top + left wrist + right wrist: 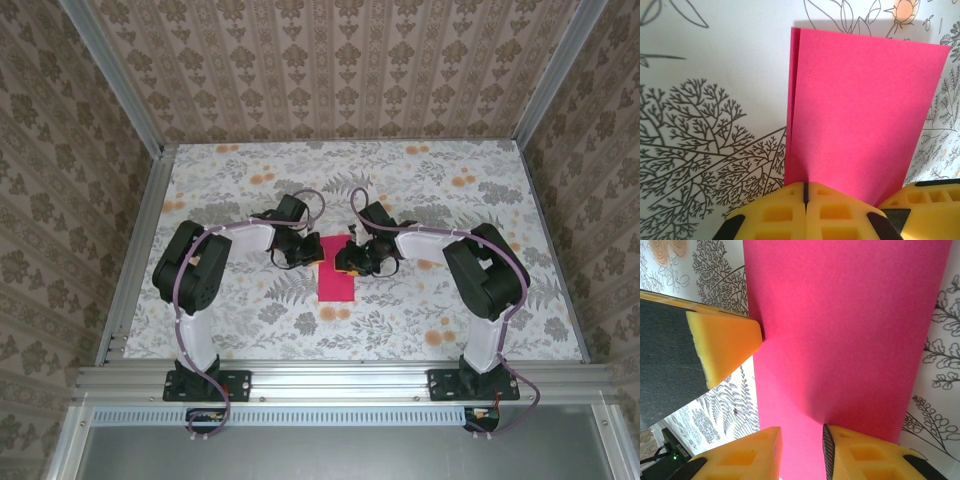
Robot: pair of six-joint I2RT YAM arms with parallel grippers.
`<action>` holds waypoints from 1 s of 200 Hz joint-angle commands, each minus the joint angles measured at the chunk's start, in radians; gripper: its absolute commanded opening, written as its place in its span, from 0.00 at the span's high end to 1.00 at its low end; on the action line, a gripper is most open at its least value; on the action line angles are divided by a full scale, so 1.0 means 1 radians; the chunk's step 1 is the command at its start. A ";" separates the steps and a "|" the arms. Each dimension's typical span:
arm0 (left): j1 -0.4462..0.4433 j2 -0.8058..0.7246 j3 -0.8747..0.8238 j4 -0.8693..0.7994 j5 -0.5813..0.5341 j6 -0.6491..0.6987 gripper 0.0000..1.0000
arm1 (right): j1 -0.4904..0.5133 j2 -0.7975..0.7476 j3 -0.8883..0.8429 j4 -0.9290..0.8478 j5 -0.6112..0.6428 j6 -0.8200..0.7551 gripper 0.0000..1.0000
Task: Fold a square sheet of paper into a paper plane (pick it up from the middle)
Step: First fold in half a square sheet of paper at the center of the table.
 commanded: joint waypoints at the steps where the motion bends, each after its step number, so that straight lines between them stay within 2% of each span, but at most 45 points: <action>1: 0.004 0.058 -0.008 -0.097 -0.080 0.025 1.00 | 0.001 0.029 -0.018 0.010 0.001 0.019 0.70; 55: 0.005 0.063 -0.009 -0.103 -0.089 0.028 1.00 | -0.002 0.058 -0.031 0.000 0.028 0.014 0.71; 104: 0.004 0.067 -0.012 -0.101 -0.091 0.026 1.00 | 0.001 -0.067 -0.075 0.011 -0.057 0.015 0.71; 143: 0.002 0.073 -0.012 -0.091 -0.091 0.017 1.00 | 0.015 -0.099 -0.157 0.036 -0.086 0.033 0.73; 176: 0.001 0.077 -0.012 -0.091 -0.091 0.014 1.00 | 0.028 -0.084 -0.195 0.044 -0.066 0.041 0.76; 200: 0.001 0.078 -0.010 -0.090 -0.090 0.013 1.00 | 0.030 -0.074 -0.178 -0.018 -0.019 0.022 0.78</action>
